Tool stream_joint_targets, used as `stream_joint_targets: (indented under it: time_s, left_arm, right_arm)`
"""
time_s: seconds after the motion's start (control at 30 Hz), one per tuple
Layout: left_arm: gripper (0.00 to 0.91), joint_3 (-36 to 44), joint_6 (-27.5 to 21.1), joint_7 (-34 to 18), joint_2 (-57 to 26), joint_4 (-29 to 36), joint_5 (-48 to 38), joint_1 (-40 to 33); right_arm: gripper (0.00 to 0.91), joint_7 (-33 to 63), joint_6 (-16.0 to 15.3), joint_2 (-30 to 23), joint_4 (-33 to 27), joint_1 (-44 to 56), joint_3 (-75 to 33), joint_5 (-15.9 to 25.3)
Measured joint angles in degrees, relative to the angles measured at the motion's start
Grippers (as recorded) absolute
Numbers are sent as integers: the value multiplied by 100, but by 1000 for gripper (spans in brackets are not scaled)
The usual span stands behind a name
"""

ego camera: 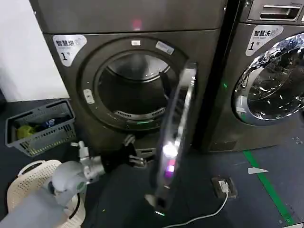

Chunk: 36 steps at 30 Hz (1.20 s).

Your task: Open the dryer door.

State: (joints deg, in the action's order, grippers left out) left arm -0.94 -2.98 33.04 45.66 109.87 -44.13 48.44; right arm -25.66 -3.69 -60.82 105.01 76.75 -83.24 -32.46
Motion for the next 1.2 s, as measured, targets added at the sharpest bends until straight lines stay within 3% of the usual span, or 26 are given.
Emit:
stream_joint_targets:
  time_s: [0.23, 0.47, 1.2]
  left_arm:
    - [907, 811, 8, -139, 289, -250, -4, -573]
    - [907, 1529, 60, -254, 736, -606, 54, -1133]
    - [907, 2883, 120, -632, 2462, -1970, 332, -2770]
  right_arm:
    - [907, 1155, -556, -286, 105, 294, -864, 220]
    - [907, 1888, -552, -459, 53, 386, -1428, 623]
    - [907, 2570, -983, -683, 620, 942, -2747, 483]
